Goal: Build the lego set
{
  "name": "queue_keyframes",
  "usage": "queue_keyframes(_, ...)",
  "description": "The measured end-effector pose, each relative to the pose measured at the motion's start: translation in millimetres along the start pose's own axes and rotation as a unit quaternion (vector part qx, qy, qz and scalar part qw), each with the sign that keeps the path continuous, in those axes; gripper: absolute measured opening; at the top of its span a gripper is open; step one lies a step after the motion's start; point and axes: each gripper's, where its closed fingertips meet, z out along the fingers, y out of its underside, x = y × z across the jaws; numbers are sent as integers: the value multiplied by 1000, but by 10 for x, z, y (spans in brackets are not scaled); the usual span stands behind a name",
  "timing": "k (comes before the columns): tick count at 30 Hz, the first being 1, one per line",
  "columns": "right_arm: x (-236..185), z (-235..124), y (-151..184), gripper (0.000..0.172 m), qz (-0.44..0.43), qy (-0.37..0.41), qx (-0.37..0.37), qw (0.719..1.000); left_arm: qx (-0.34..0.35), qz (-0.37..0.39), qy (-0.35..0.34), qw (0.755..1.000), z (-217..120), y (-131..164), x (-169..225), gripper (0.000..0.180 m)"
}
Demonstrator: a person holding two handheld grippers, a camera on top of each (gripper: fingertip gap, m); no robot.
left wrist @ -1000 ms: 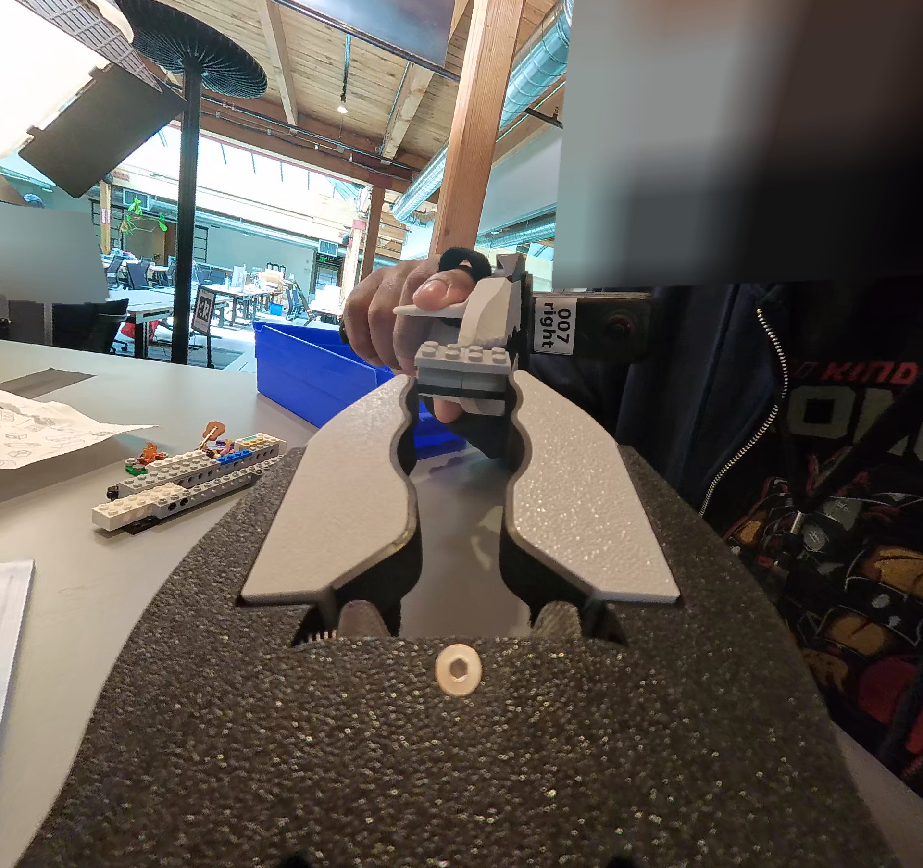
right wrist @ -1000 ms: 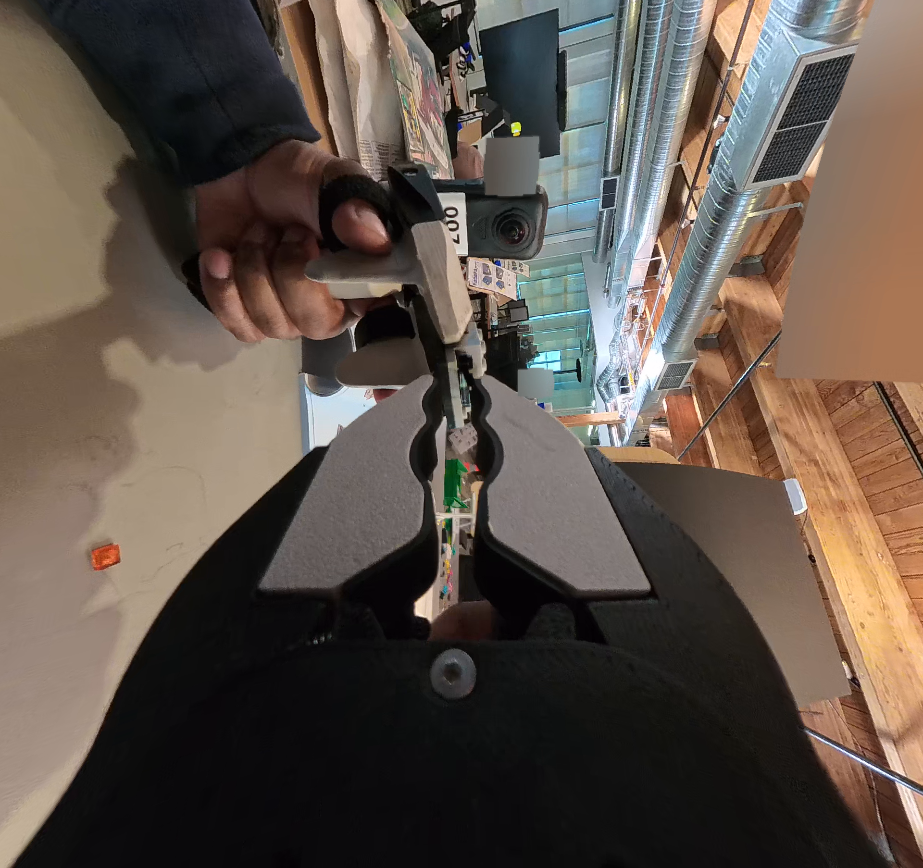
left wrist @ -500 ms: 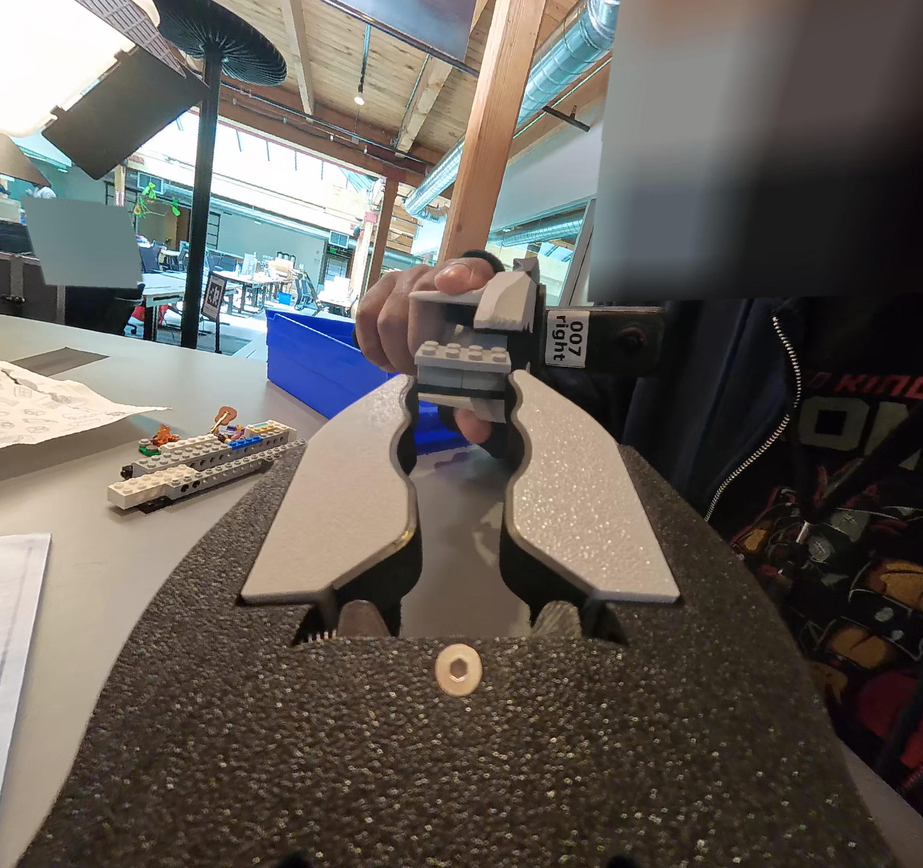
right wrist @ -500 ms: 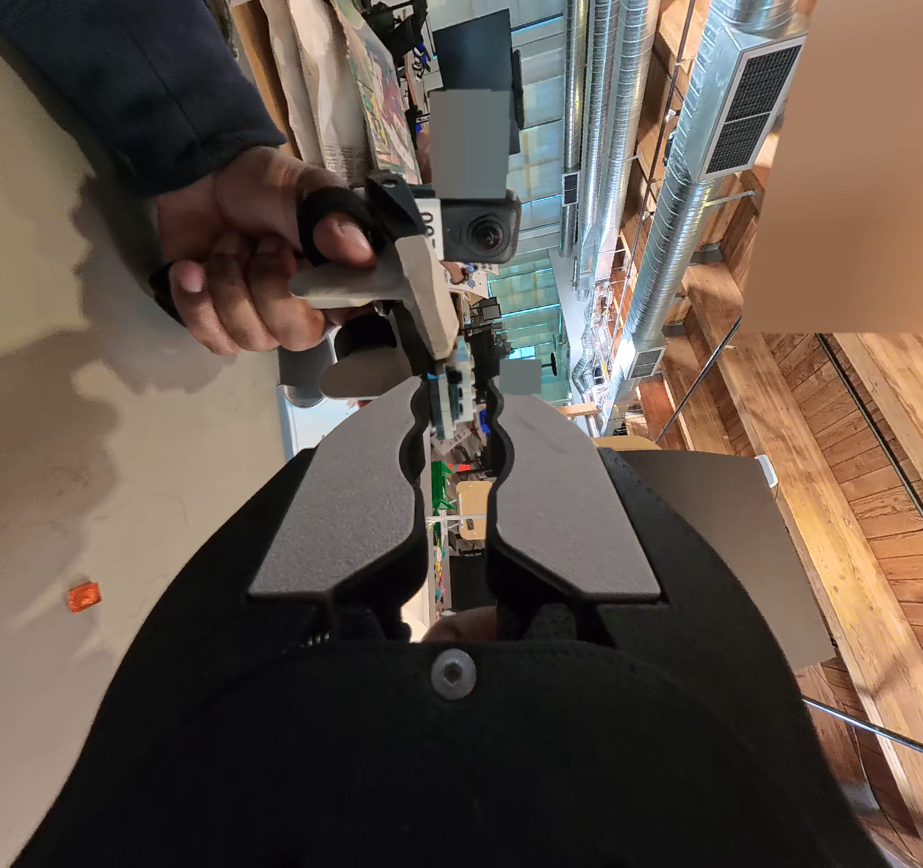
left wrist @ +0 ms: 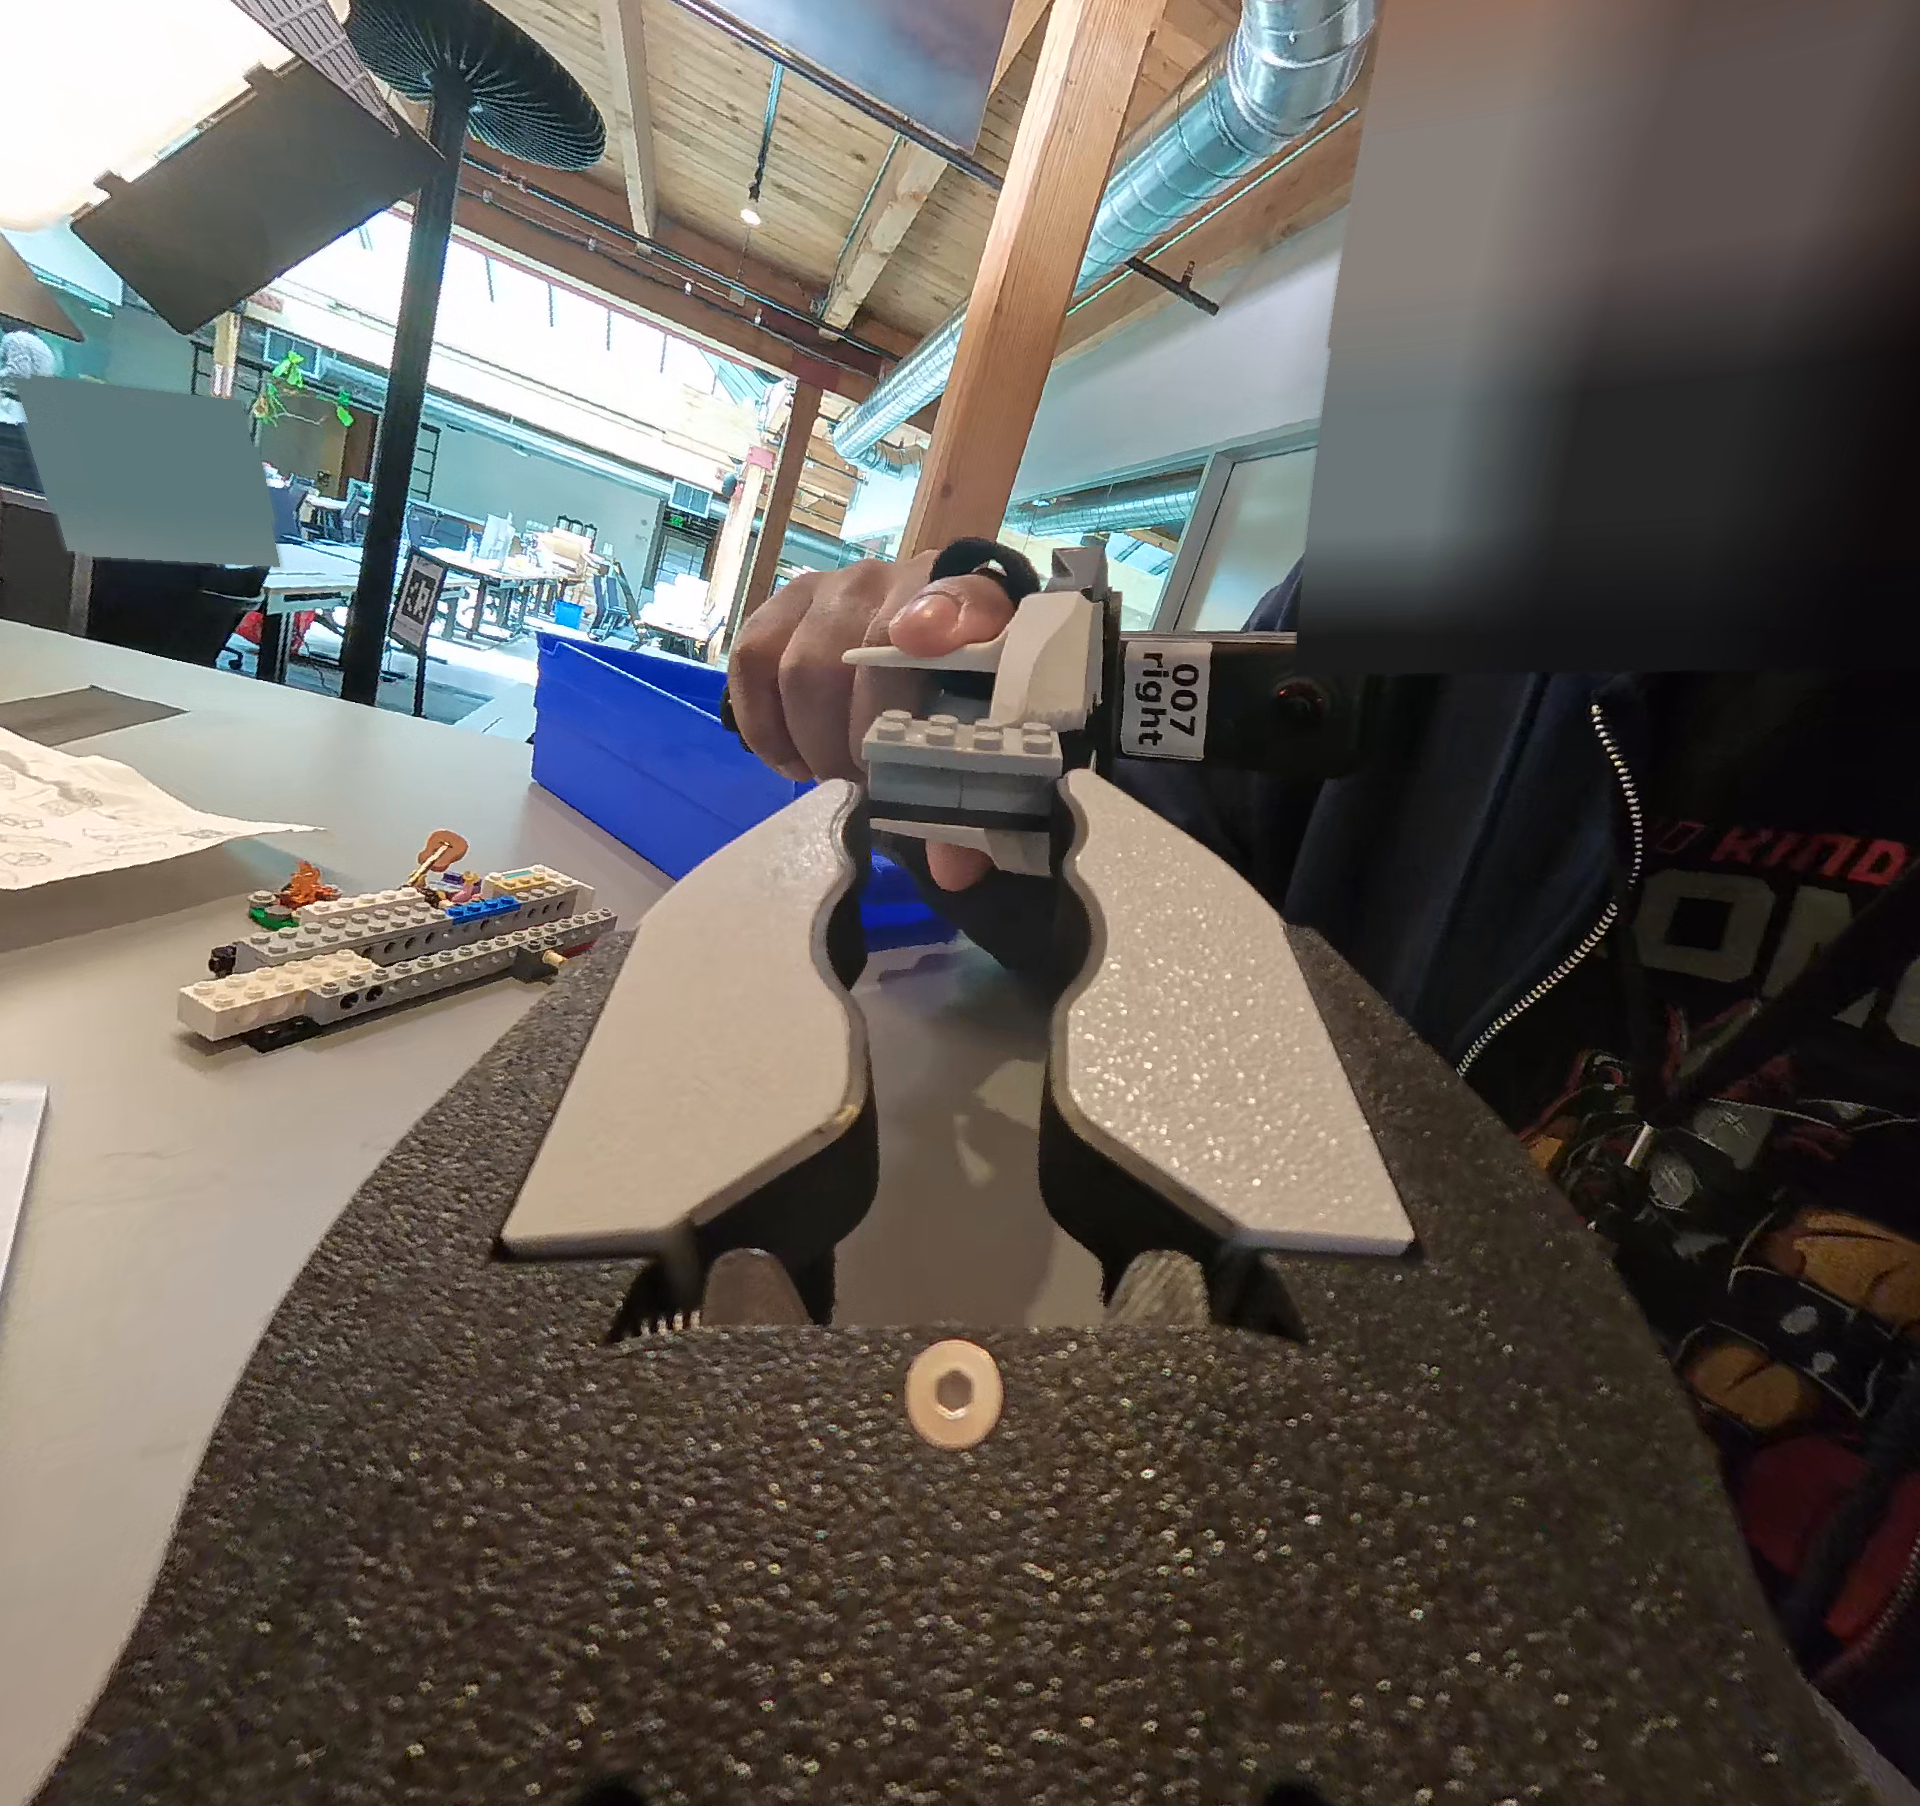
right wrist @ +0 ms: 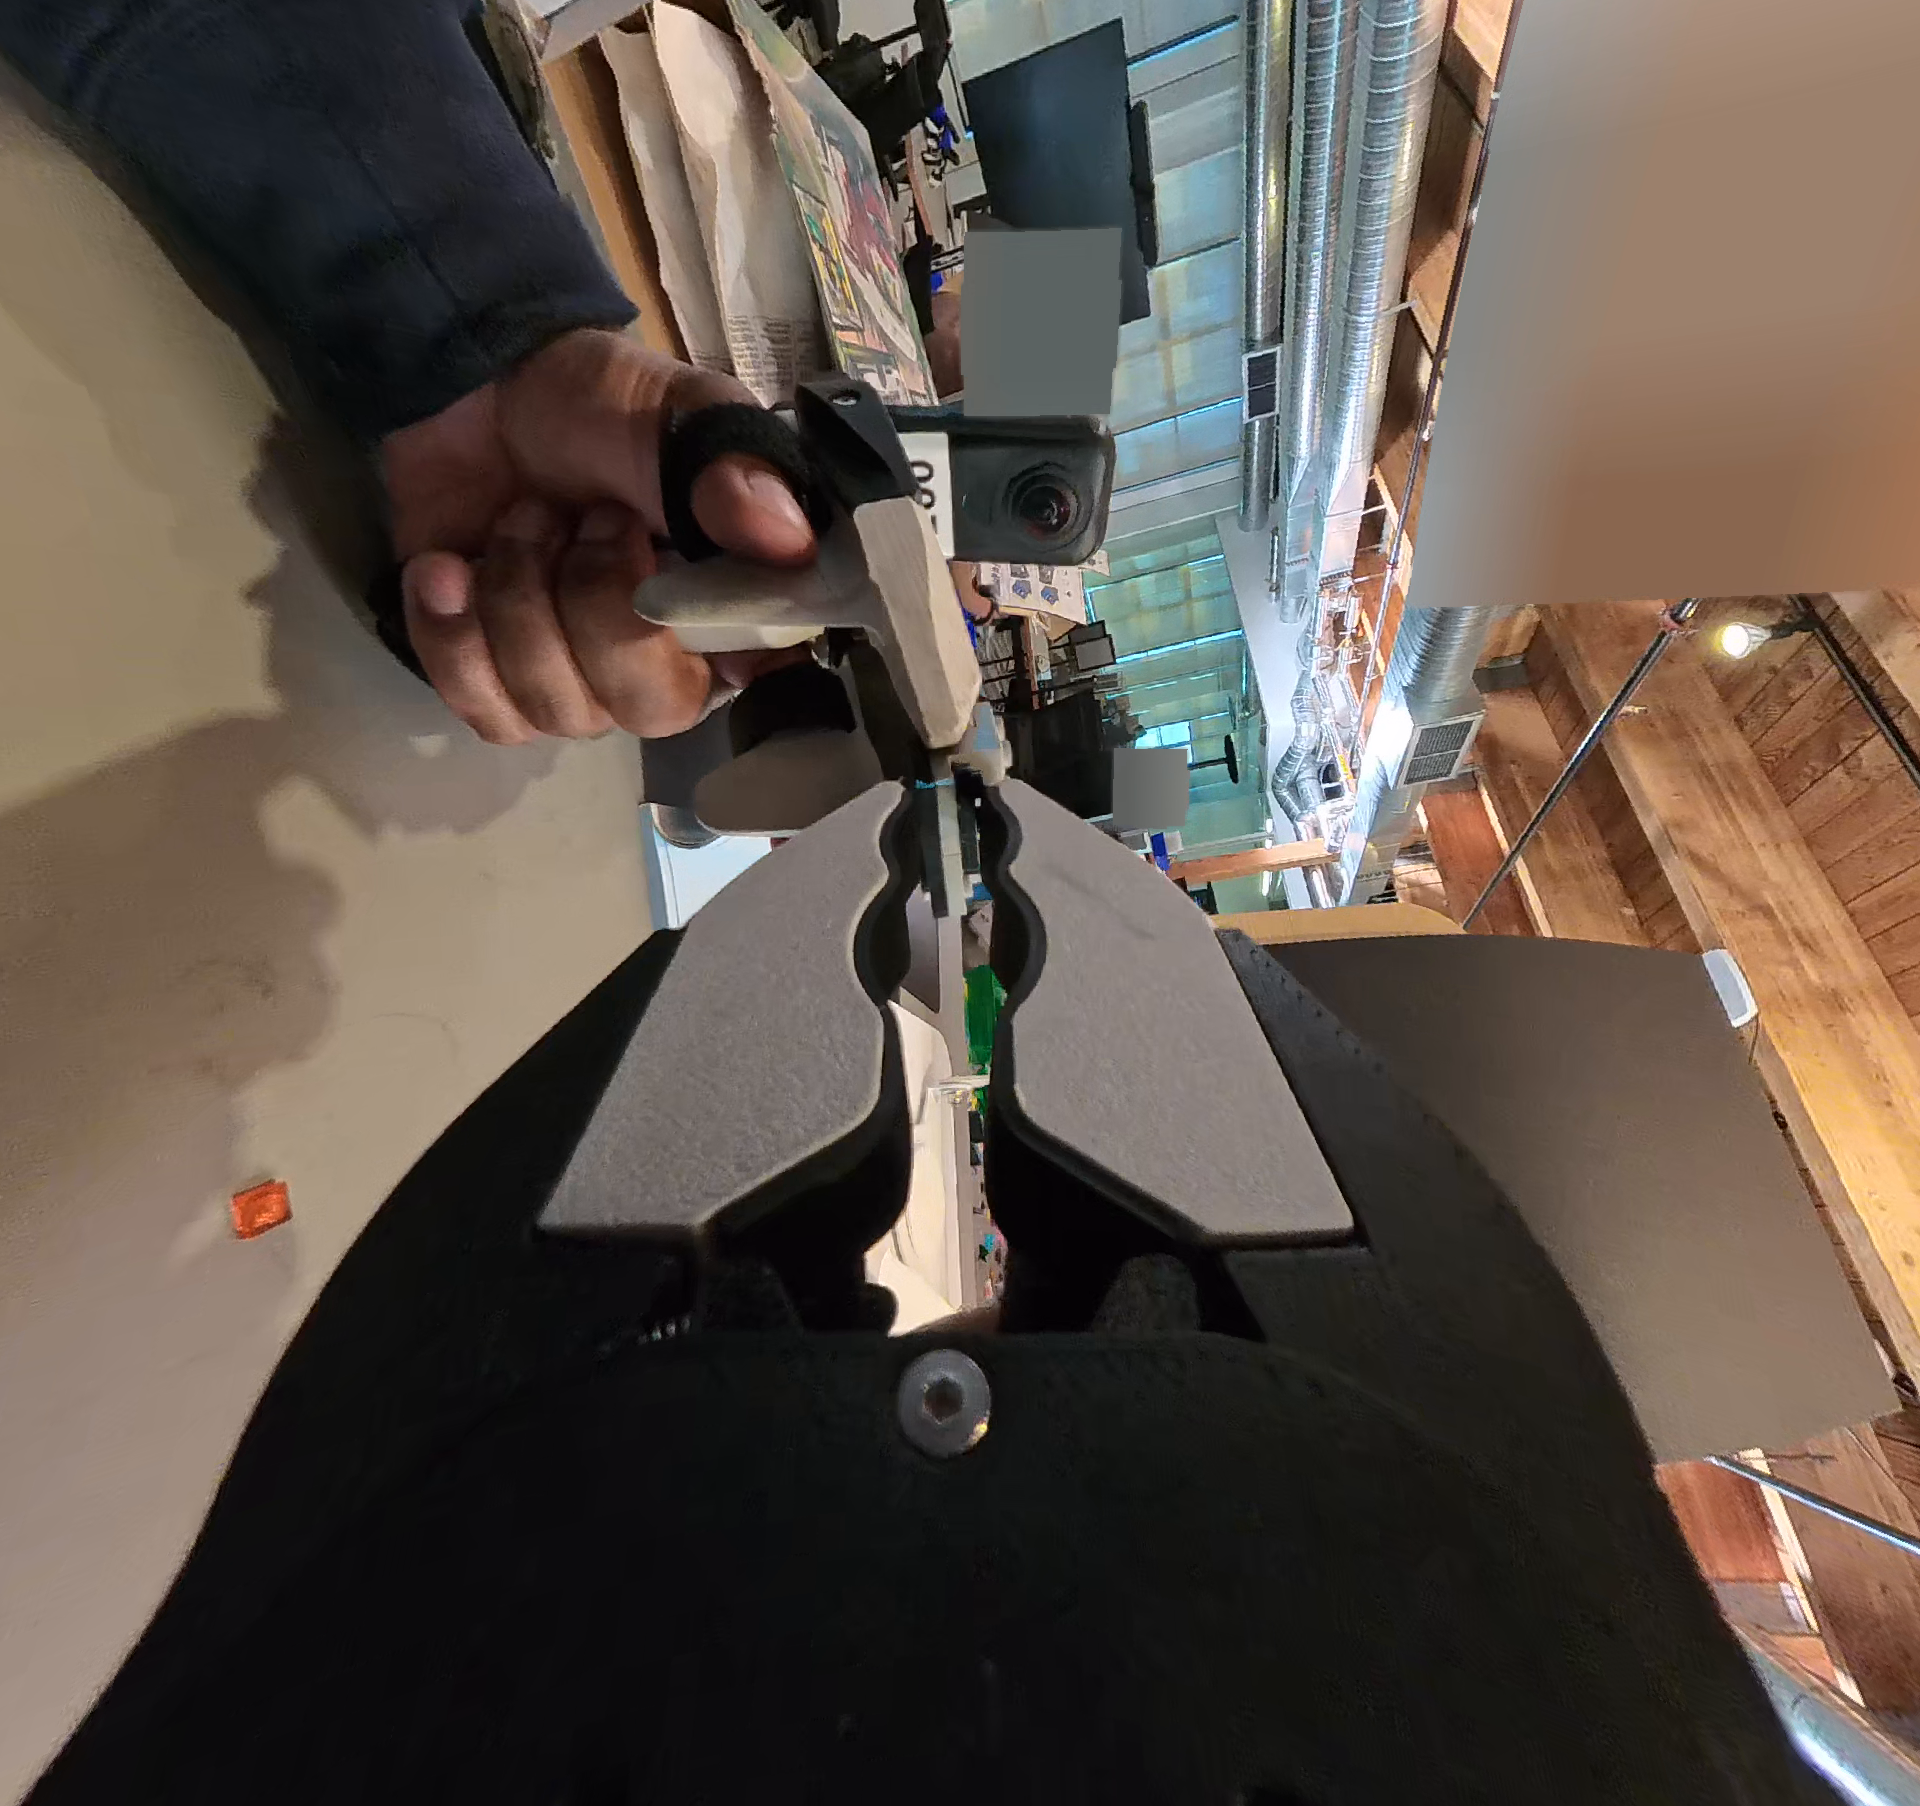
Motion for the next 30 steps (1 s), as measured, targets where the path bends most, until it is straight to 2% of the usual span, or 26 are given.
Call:
queue_keyframes(12,-4,-6,-13,11,1,1,2,1000,0,2,4,1000,3,1,11,33)
queue_keyframes(20,51,-11,17,14,14,35,3,999,12,6,23,1000,0,-39,80,33)
queue_keyframes(30,-1,3,44,12,-6,22,-4,1000,-3,5,18,1000,20,14,61,33)
